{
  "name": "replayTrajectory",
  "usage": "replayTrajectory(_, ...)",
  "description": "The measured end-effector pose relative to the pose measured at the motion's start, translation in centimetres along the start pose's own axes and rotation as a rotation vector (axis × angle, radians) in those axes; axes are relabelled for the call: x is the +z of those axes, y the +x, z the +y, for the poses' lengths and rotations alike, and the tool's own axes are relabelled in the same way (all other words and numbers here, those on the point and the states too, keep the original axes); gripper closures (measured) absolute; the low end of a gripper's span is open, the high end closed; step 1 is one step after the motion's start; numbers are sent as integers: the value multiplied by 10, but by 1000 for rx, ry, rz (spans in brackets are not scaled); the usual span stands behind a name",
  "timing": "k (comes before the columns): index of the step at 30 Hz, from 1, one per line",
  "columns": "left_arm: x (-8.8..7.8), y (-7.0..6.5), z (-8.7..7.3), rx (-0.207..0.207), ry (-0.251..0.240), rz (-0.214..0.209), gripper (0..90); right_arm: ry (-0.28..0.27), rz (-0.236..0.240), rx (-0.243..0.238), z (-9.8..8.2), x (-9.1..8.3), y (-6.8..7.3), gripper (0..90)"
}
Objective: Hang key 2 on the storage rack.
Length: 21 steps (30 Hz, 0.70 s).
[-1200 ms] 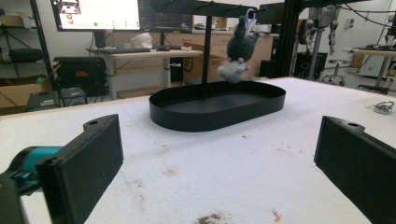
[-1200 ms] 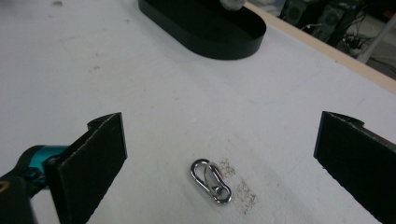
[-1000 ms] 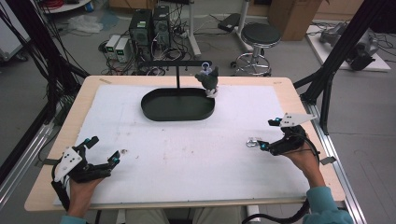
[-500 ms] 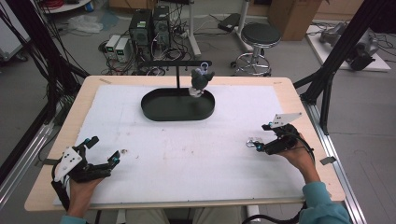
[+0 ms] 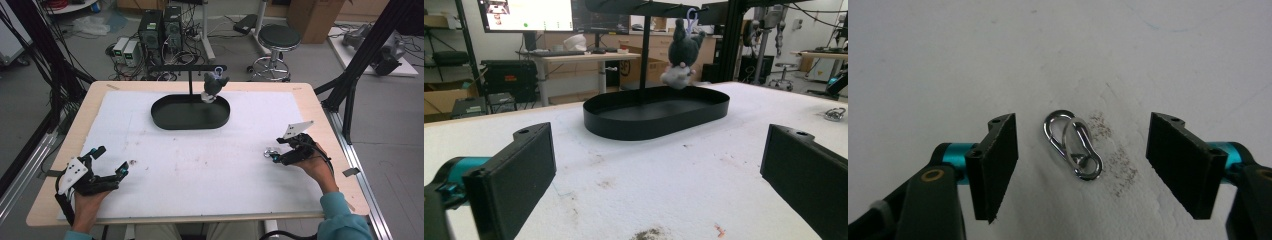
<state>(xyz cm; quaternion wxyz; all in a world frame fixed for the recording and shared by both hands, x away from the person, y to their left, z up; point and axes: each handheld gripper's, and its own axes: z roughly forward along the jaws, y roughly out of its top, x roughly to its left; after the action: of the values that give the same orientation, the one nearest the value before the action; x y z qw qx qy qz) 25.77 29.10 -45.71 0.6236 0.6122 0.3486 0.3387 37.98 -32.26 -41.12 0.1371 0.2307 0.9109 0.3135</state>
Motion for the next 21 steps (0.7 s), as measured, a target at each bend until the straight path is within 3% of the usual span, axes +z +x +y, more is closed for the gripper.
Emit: replayTrajectory(21, 0, 0, 0, 1, 0, 0, 17, 79, 11, -109, 4, 10, 4, 598)
